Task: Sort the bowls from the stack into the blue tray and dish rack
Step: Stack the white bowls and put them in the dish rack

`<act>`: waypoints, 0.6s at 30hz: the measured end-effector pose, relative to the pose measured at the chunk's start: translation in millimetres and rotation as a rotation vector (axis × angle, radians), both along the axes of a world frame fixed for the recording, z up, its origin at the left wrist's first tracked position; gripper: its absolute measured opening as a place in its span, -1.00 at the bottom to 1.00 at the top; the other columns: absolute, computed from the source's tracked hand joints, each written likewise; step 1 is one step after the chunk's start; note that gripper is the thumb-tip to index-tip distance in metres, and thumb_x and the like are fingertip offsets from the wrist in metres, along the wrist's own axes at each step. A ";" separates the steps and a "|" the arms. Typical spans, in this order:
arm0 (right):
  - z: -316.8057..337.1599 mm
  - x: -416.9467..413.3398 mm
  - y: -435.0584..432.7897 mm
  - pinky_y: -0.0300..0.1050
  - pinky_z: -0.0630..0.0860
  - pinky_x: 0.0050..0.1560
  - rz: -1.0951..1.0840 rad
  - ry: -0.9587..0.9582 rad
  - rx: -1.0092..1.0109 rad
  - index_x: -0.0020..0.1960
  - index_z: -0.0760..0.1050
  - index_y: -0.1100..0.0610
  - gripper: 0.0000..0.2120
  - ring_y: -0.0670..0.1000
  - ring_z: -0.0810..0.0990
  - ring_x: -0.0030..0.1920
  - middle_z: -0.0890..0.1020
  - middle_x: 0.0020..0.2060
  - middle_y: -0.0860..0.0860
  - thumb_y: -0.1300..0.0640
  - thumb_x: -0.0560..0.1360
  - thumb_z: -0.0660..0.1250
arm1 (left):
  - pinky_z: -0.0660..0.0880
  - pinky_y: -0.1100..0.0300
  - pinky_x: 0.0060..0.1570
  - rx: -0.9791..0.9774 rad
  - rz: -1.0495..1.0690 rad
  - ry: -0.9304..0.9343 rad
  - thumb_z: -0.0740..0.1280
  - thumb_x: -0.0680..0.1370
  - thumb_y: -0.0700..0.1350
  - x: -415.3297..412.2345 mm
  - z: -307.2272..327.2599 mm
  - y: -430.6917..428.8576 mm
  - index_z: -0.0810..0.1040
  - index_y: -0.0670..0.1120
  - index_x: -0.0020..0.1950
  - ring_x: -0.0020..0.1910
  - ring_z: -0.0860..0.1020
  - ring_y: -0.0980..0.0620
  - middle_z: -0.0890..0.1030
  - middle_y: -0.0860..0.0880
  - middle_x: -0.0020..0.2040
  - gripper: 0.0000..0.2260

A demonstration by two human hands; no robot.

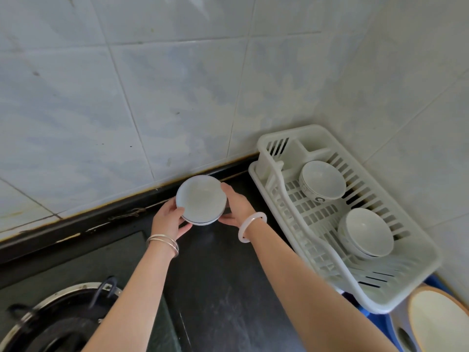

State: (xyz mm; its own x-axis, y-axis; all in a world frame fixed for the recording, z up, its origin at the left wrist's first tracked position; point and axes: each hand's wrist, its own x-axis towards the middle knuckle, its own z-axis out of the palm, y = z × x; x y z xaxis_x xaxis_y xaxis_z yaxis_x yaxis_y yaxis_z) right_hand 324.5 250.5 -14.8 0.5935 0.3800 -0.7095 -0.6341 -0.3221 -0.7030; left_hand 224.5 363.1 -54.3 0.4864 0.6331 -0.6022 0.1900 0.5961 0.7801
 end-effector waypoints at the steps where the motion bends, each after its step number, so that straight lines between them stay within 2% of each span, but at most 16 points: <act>1: 5.6 1.4 -7.5 -0.01 0.55 0.03 -0.013 -0.036 0.009 0.16 0.43 0.04 -0.65 0.13 0.53 0.08 0.54 0.08 0.10 -0.17 0.50 0.23 | 0.51 -0.02 -0.02 0.006 -0.019 -0.016 0.24 0.51 -0.31 3.0 8.8 -4.6 0.46 -0.04 0.26 0.17 0.51 -0.17 0.50 -0.13 0.27 -0.65; 5: 37.2 7.9 -47.5 -0.12 0.55 -0.21 -0.128 -0.157 0.067 -0.05 0.43 -0.10 -0.83 0.06 0.55 -0.05 0.53 -0.08 -0.02 -0.17 0.51 0.21 | 0.51 0.07 -0.11 0.057 -0.164 -0.144 0.22 0.51 -0.33 21.2 53.4 -31.6 0.48 -0.03 0.19 0.17 0.50 -0.15 0.52 -0.10 0.22 -0.68; 6: 46.9 11.1 -59.2 -0.13 0.56 -0.24 -0.166 -0.169 0.084 -0.04 0.43 -0.10 -0.84 0.05 0.55 -0.05 0.52 -0.08 -0.03 -0.17 0.51 0.21 | 0.50 0.09 -0.13 0.074 -0.205 -0.175 0.22 0.51 -0.33 27.1 64.9 -40.6 0.49 0.00 0.16 0.17 0.49 -0.13 0.53 -0.07 0.19 -0.69; 9: 70.2 23.8 -95.6 -0.08 0.60 -0.22 -0.261 -0.213 0.083 -0.03 0.45 -0.06 -0.81 0.11 0.57 0.01 0.52 -0.02 0.02 -0.16 0.51 0.22 | 0.48 0.06 -0.08 0.091 -0.318 -0.229 0.21 0.52 -0.33 49.4 92.3 -69.4 0.48 0.01 0.13 0.13 0.49 -0.08 0.53 -0.01 0.12 -0.70; 12: 85.7 36.0 -133.2 -0.04 0.60 -0.19 -0.347 -0.261 0.023 -0.10 0.41 -0.07 -0.81 0.14 0.58 -0.01 0.51 0.00 0.06 -0.18 0.51 0.21 | 0.49 0.05 -0.06 0.080 -0.460 -0.232 0.19 0.53 -0.33 75.1 105.6 -101.3 0.45 -0.06 0.24 0.17 0.48 -0.11 0.51 -0.08 0.20 -0.67; 14: 90.4 43.9 -157.7 -0.04 0.59 -0.18 -0.384 -0.280 -0.013 -0.05 0.43 -0.03 -0.75 0.13 0.57 -0.03 0.51 0.03 0.08 -0.20 0.51 0.18 | 0.51 0.03 -0.04 0.073 -0.564 -0.215 0.18 0.53 -0.34 93.1 108.6 -121.8 0.41 -0.10 0.31 0.25 0.46 -0.16 0.47 -0.14 0.27 -0.63; 18: 85.4 54.1 -200.2 0.02 0.63 -0.11 -0.479 -0.260 -0.043 0.20 0.40 0.08 -0.59 0.11 0.57 -0.08 0.46 0.20 0.12 -0.19 0.51 0.20 | 0.51 -0.01 0.03 0.084 -0.762 -0.138 0.18 0.54 -0.36 127.3 104.6 -155.2 0.33 -0.13 0.38 0.29 0.42 -0.24 0.41 -0.19 0.34 -0.58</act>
State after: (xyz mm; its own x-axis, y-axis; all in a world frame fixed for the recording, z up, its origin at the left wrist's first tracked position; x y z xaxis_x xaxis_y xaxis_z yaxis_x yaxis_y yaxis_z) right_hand 378.6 50.3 70.6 0.8512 -0.0021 -0.5248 -0.5236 -0.0719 -0.8489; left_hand 351.8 207.9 50.2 0.8725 0.1344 -0.4697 0.4218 0.2779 0.8630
